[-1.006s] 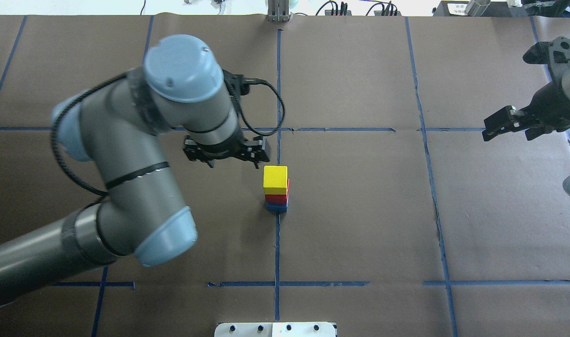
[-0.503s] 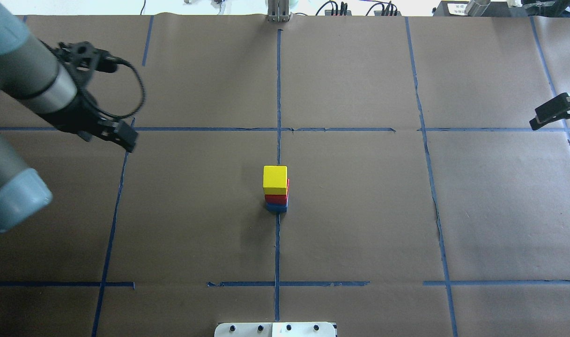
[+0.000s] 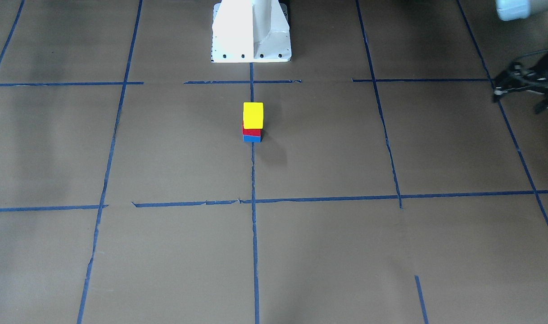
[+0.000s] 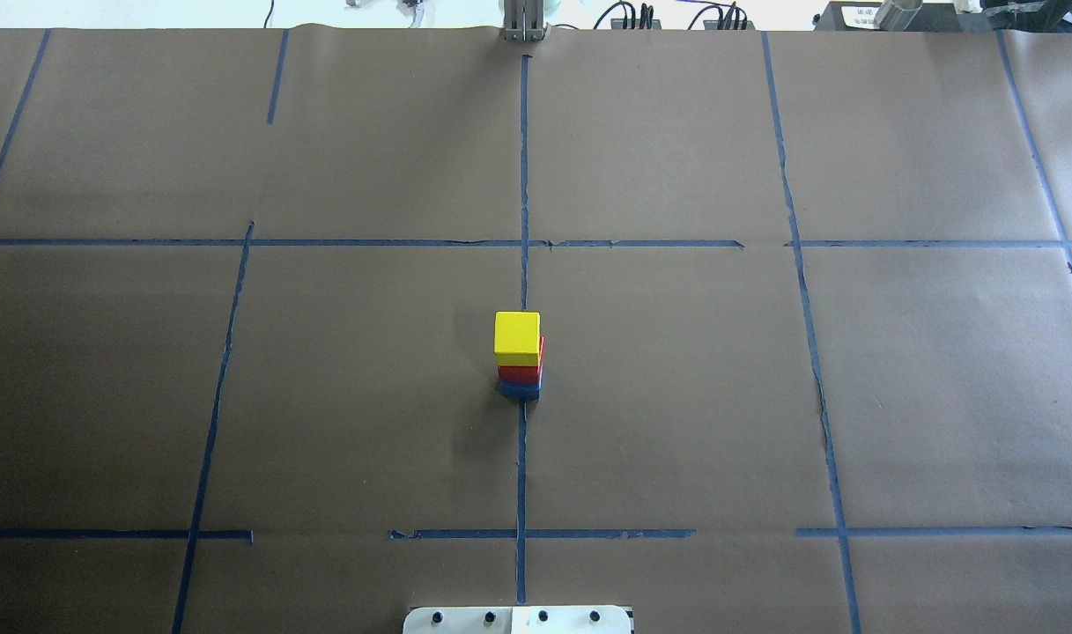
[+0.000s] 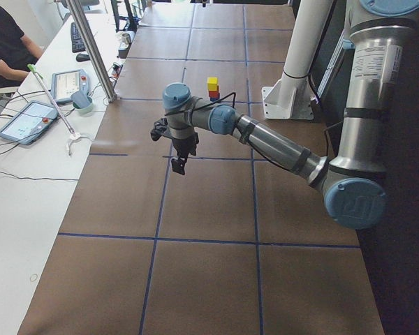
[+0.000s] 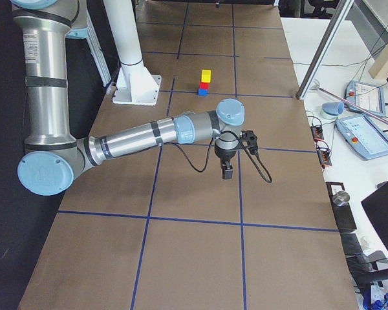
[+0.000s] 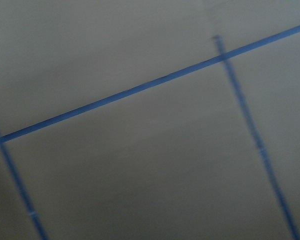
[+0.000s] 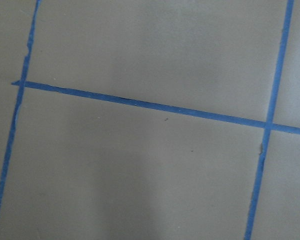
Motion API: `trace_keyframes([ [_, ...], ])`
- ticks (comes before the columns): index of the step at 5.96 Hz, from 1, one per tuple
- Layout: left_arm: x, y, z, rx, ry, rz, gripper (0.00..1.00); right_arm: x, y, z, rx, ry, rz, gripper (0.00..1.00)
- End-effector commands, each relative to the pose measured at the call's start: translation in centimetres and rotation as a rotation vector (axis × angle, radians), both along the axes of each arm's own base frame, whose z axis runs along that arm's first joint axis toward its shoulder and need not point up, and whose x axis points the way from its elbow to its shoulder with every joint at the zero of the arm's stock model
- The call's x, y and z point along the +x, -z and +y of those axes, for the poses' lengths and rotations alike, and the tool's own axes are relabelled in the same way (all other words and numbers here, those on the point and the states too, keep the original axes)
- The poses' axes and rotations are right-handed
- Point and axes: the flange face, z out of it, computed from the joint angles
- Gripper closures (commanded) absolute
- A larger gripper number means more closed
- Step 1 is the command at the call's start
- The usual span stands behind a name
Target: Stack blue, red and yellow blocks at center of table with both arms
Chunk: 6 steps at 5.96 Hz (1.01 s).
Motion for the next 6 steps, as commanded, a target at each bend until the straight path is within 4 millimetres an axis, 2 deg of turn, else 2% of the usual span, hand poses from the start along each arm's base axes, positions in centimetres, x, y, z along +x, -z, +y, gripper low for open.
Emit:
trace_keyframes([
  [1,-10.5,-9.3,0.8,-0.029,0.045,-0.015,0.0,3.1,-4.3,0.2,0.035,0.06,0.055,0.0],
  [2,-11.0,-10.5,1.8,-0.069,0.059,-0.018,0.0,3.3,-4.6,0.9,0.036,0.063,0.054,0.0],
  [3,-10.9,-12.5,3.7,-0.134,0.082,-0.02,0.0,3.3,-4.4,1.1,0.038,0.064,0.051,0.0],
  [4,-10.8,-11.8,3.5,-0.175,0.141,-0.019,0.0,3.3,-6.3,3.2,0.004,0.066,0.039,0.0],
  [6,-10.5,-13.5,4.2,-0.218,0.154,-0.019,0.0,3.8,-7.8,4.6,-0.035,0.054,0.041,0.0],
])
